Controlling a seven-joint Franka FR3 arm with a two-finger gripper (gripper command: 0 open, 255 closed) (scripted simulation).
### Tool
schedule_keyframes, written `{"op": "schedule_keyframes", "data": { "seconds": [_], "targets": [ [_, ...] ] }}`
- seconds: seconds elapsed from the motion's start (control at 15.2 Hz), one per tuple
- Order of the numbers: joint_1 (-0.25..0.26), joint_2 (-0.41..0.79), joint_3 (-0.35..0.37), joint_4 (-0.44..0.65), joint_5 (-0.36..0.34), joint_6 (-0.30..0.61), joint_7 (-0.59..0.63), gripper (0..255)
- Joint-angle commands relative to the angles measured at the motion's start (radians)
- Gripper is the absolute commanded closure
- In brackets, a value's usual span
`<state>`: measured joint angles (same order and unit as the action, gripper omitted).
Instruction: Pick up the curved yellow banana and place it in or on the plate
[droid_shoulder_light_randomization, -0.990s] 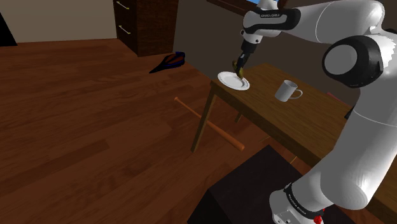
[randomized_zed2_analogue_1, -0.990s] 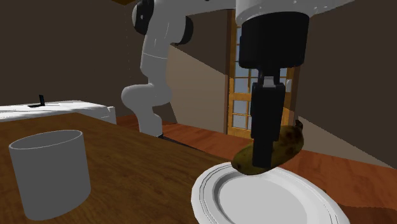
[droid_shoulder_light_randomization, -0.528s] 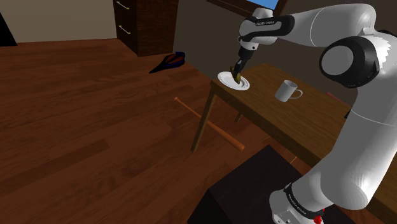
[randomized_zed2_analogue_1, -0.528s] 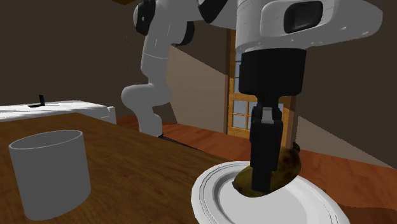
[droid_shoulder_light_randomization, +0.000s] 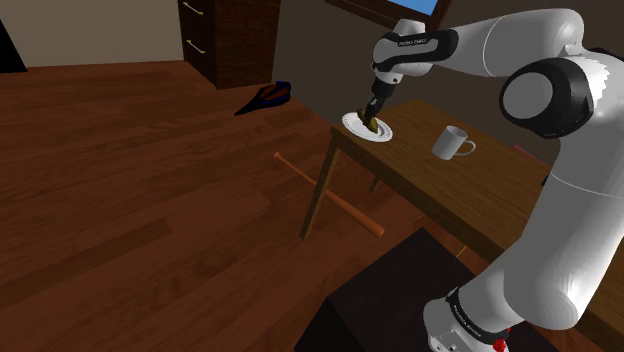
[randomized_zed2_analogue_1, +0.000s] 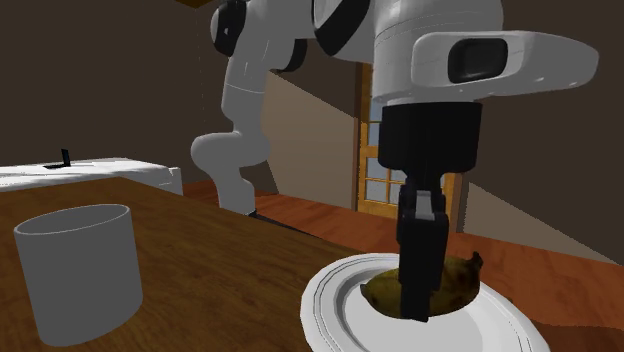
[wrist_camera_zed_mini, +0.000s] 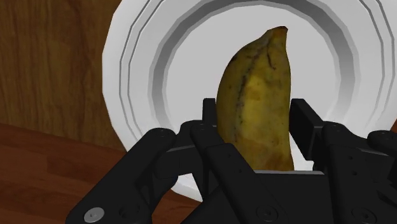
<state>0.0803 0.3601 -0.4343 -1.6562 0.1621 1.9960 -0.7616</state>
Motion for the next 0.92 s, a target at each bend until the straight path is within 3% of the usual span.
{"op": "schedule_keyframes", "data": {
  "seconds": [0.0,0.13,0.2,0.53,0.86],
  "targets": [
    [-0.002,0.005,-0.002,-0.006,-0.001,-0.001,0.0,255],
    [-0.002,0.005,-0.002,-0.006,-0.001,-0.001,0.0,255],
    [-0.002,0.005,-0.002,-0.006,-0.001,-0.001,0.0,0],
    [-0.002,0.005,-0.002,-0.006,-0.001,-0.001,0.0,0],
    [-0.002,-0.024,-0.009,0.082,-0.018,-0.116,0.012,0]
  ]
}}
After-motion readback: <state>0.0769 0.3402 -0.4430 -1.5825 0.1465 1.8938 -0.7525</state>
